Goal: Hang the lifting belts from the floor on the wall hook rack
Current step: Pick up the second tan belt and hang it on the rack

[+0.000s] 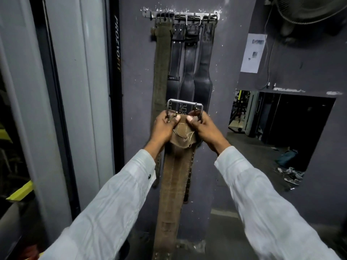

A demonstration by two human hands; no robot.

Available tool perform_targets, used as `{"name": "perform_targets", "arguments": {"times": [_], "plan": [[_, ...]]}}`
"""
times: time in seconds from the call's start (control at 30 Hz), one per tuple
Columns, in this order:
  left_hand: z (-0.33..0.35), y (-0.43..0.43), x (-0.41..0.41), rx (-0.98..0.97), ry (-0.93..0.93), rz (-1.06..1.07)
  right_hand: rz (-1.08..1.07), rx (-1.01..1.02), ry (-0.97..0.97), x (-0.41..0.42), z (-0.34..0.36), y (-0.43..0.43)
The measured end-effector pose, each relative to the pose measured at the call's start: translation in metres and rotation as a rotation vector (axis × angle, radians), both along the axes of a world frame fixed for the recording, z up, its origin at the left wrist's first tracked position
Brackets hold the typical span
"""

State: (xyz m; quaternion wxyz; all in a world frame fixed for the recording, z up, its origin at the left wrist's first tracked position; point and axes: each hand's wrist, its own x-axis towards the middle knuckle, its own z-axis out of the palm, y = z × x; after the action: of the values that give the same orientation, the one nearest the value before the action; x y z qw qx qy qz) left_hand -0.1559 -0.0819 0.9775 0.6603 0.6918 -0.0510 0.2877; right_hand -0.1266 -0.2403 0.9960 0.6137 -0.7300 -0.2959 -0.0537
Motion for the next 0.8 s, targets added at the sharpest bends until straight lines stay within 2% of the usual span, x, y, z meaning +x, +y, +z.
{"name": "perform_targets", "arguments": {"times": [0.1,0.23,0.47,0.7,0.8], "plan": [[-0.002,0.006,0.009,-0.011,0.011,0.007,-0.066,0.123,-0.046,0.008,-0.011,0.005],[0.002,0.017,0.023,-0.049,0.073,-0.008,-0.287,0.223,-0.143,0.025,-0.025,0.022],[0.029,0.063,0.062,-0.15,0.223,-0.172,-0.302,0.286,-0.228,0.07,-0.019,0.061],[0.037,0.107,0.158,-0.512,0.05,-0.028,-0.231,0.243,-0.313,0.153,0.006,0.122],[0.043,0.126,0.197,-0.352,-0.087,0.174,-0.28,0.297,-0.342,0.186,0.022,0.151]]}}
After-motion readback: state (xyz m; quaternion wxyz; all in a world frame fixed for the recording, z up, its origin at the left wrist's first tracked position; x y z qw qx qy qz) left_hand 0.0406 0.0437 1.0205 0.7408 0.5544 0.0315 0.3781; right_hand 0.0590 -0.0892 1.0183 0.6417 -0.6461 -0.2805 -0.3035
